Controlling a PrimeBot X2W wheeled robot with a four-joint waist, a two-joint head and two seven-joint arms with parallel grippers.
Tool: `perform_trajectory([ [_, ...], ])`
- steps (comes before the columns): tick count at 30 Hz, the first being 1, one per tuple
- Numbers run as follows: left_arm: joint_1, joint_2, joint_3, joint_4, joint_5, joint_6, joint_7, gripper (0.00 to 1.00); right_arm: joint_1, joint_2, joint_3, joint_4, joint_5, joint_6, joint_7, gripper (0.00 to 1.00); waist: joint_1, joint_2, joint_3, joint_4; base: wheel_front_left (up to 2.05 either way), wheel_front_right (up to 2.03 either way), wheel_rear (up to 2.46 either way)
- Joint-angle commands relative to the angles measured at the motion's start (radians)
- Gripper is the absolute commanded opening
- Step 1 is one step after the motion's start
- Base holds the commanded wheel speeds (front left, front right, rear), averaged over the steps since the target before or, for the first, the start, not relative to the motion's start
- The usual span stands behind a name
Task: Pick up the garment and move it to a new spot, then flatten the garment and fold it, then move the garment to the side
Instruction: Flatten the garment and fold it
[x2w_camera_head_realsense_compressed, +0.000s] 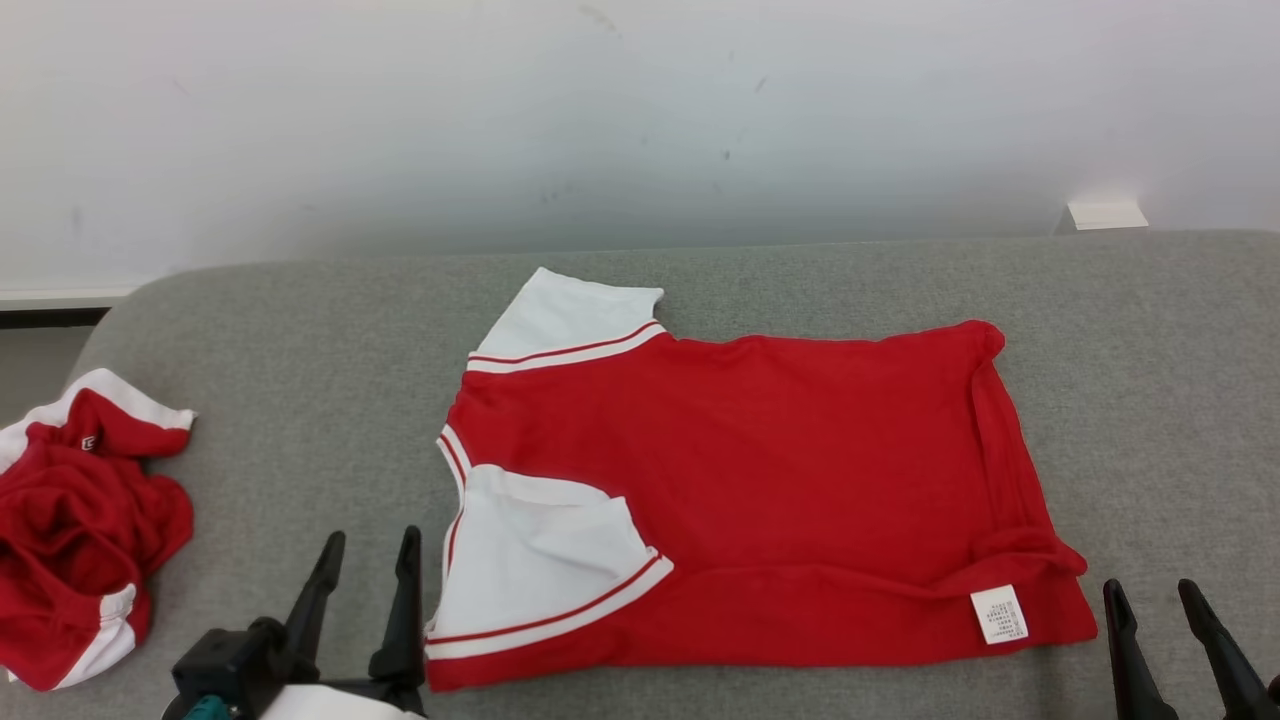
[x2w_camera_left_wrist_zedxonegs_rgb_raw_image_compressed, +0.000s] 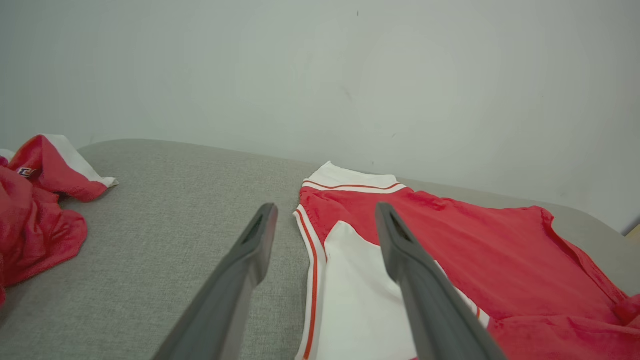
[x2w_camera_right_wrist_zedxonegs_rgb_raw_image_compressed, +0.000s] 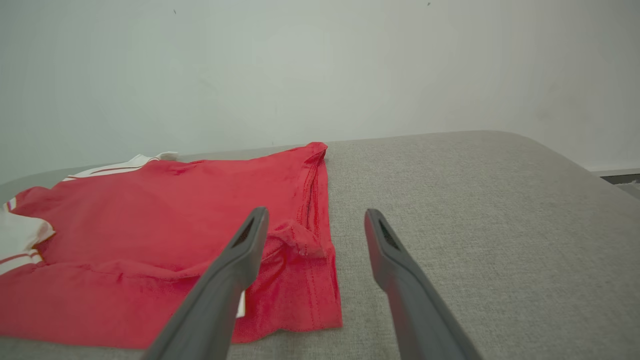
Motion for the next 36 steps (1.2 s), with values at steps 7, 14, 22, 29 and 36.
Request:
perform_trajectory([
  [7, 0.001, -0.048, 0.041, 0.069, 0.06, -0.072, -0.002, 1.0, -0.067, -0.017, 0.021, 0.138, -0.014, 0.0, 0.08, 1.0, 0.0, 0.0, 0.002, -0.01, 0.0, 0.0, 0.0],
  [14, -0.034, -0.061, 0.014, 0.216, 0.083, -0.098, 0.018, 1.0, -0.153, -0.004, 0.059, 0.26, -0.019, 0.0, 0.138, 1.0, 0.0, 0.0, 0.015, -0.009, 0.0, 0.0, 0.0],
  [22, -0.079, -0.059, -0.013, 0.317, 0.072, -0.1, 0.114, 1.0, -0.23, -0.007, 0.116, 0.356, -0.005, 0.0, 0.185, 1.0, 0.0, 0.0, 0.032, -0.009, 0.0, 0.0, 0.0],
  [29, -0.098, -0.057, -0.039, 0.356, 0.044, -0.125, 0.213, 1.0, -0.267, -0.011, 0.16, 0.417, 0.014, 0.0, 0.213, 1.0, 0.0, 0.0, 0.035, -0.011, 0.0, 0.0, 0.0],
  [36, -0.097, -0.05, -0.054, 0.358, 0.024, -0.129, 0.291, 0.0, -0.294, -0.012, 0.209, 0.472, 0.048, 0.0, 0.238, 0.02, 0.0, 0.0, 0.026, -0.013, 0.0, 0.0, 0.0],
])
